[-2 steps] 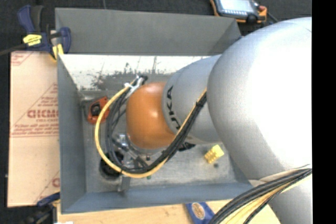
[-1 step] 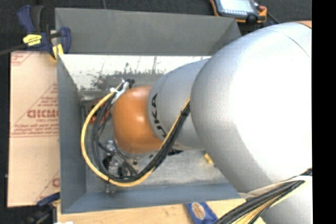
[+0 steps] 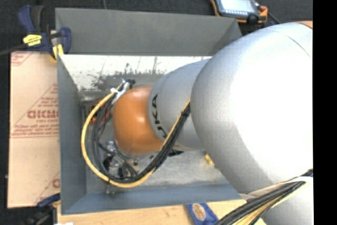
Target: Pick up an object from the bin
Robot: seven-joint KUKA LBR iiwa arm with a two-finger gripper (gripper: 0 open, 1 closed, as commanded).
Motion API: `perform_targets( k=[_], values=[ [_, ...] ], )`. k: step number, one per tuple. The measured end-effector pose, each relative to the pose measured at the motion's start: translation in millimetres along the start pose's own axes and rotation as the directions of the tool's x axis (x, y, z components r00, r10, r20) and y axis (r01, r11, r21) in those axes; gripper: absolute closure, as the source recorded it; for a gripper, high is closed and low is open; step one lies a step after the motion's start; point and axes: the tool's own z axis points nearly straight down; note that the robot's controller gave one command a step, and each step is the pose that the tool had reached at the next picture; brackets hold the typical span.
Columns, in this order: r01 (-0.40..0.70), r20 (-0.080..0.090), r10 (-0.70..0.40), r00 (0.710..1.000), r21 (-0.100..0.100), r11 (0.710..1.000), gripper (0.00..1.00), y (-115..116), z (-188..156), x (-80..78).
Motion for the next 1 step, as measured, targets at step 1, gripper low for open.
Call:
perform_targets(
  k=[1],
  values=[
    [0.011,-0.013,-0.011,1.000,0.006,1.000,1.00,-3.7,-40.3,3.5]
  ],
)
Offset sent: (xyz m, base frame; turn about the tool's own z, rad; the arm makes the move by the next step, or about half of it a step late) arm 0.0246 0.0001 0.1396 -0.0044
